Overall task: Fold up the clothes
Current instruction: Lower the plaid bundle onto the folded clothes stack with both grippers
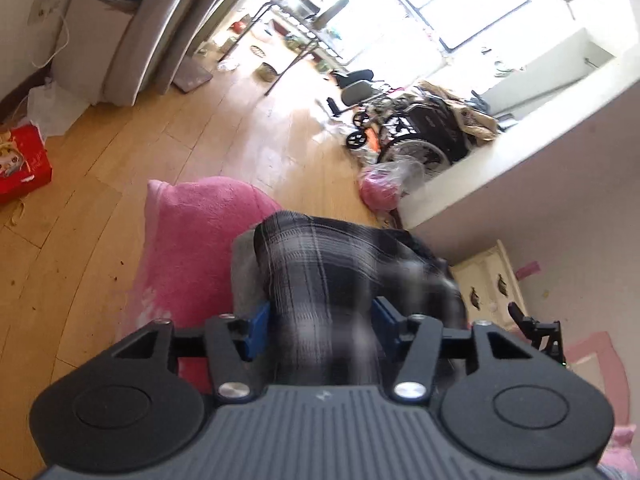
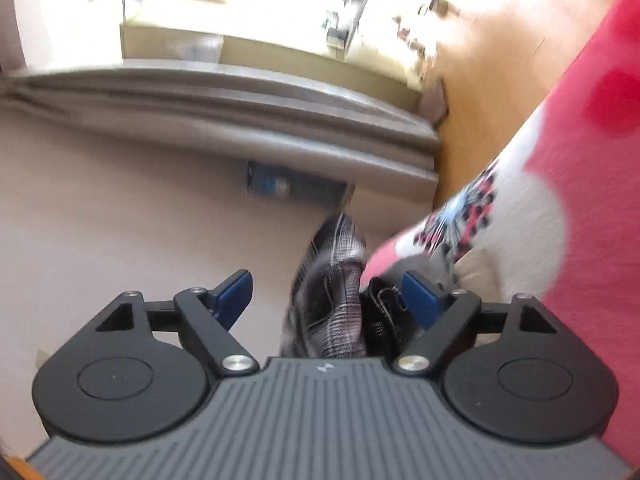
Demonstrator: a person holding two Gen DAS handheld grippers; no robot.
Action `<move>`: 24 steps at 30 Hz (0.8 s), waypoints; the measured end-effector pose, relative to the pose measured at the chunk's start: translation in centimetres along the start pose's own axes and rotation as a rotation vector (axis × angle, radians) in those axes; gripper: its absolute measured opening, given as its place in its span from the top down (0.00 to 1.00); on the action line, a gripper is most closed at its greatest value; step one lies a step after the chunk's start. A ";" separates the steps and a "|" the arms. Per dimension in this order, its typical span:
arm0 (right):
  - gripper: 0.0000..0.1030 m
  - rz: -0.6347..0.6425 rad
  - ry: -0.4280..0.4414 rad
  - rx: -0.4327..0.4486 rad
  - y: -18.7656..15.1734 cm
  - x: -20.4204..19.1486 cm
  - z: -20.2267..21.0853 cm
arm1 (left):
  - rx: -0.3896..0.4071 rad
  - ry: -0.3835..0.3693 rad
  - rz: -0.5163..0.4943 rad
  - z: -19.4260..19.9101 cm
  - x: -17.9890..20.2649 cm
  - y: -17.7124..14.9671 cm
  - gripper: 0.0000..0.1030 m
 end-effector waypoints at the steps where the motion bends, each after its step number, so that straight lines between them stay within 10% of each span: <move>1: 0.20 -0.001 -0.009 -0.005 -0.5 0.1 0.8 | -0.015 -0.008 -0.012 0.8 0.2 -0.7 0.38; 6: 0.20 0.051 -0.152 -0.081 -6.2 0.5 3.9 | -0.168 0.010 -0.065 2.2 0.6 -5.9 0.28; 11: 0.22 0.104 -0.233 -0.155 -11.6 1.2 3.3 | -0.187 0.076 -0.104 2.0 0.6 -8.2 0.52; 13: 0.52 0.138 -0.247 -0.163 -12.7 0.9 2.6 | -0.179 0.081 -0.104 2.1 0.7 -8.3 0.63; 16: 0.71 0.142 -0.280 -0.122 -13.4 0.3 3.2 | -0.181 0.064 -0.097 3.0 0.8 -8.1 0.74; 24: 0.74 0.144 -0.326 -0.079 -15.2 2.1 3.1 | -0.197 0.115 -0.155 2.2 0.4 -8.8 0.70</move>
Point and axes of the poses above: each gripper's, at about its wrist camera, not at the fingertips, and z roughly against the way its jaws point, x to its right, y to its top, the point moved 9 cm from there along -z, roughly the way its jaws point, and after that the axes turned 7 degrees about -z, right-handed, at the moved point
